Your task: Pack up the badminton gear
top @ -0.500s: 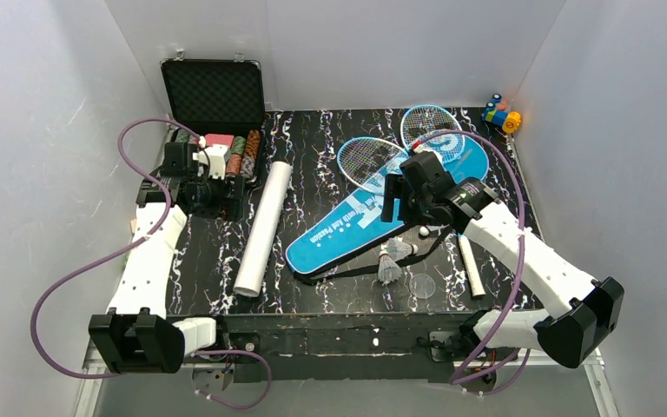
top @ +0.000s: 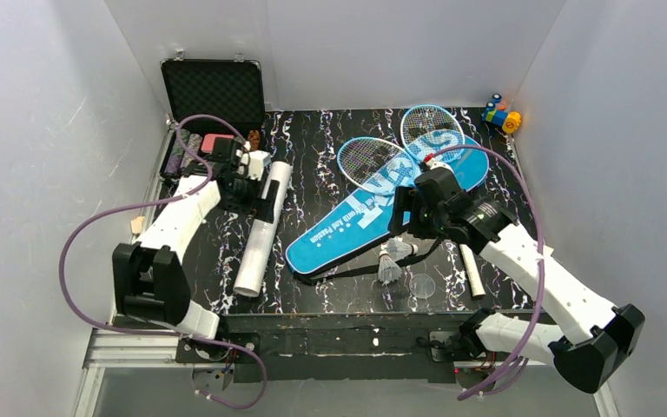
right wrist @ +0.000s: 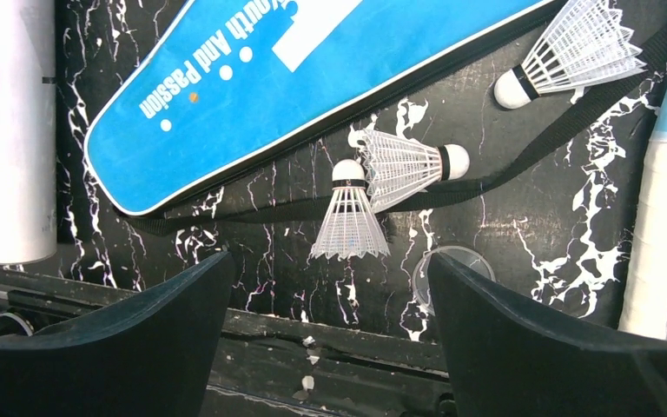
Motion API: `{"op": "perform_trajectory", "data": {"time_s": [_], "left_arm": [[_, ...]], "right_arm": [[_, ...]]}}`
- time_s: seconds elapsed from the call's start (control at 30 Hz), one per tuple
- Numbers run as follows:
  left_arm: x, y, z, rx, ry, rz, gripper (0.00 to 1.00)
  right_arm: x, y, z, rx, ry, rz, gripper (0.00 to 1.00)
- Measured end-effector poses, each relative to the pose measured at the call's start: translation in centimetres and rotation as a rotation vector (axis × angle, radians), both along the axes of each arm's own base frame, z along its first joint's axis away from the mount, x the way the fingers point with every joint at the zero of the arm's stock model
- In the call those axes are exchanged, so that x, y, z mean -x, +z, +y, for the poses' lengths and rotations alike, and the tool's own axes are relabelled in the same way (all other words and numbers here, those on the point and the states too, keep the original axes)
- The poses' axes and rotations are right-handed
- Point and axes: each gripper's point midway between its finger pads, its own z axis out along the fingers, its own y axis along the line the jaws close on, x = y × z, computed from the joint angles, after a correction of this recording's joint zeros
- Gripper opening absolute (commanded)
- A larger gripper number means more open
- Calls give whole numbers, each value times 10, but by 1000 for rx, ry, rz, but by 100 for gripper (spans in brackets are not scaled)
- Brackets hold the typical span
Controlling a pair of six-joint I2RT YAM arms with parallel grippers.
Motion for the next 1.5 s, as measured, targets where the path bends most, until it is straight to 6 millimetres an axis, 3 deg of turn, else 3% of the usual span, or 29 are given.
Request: {"op": "perform_trajectory", "data": {"time_s": [0.17,0.43,0.73,0.97,1.07,1.17,1.33,1.5], "left_arm": [[-10,-24,-20,-8,-44,38,99],[-33,-58,-18,-57,-22,60,99],[-37,-93,-26,-88,-87,110,100],[-31,-99,-29,-96,-161,100,66],[-24,-92,-31,-97,-200,74,42],[-20,-69,-35,-94,-249,5,35],[-8,-12,-41,-77,-347,-169,38],[30,30,-44,-47,-502,-296,47]], "right_arm": [[7,11,-6,-33,-6,-34,91],[11,22,-9,-64,-9,-68,92],[13,18,-9,-58,-8,-52,92],[13,12,-7,-58,-5,-35,90],[13,13,-5,-66,-1,-37,87],[14,14,-4,-75,4,-36,84],[17,16,-1,-94,18,-31,83],[23,24,2,-133,41,-38,82]]}}
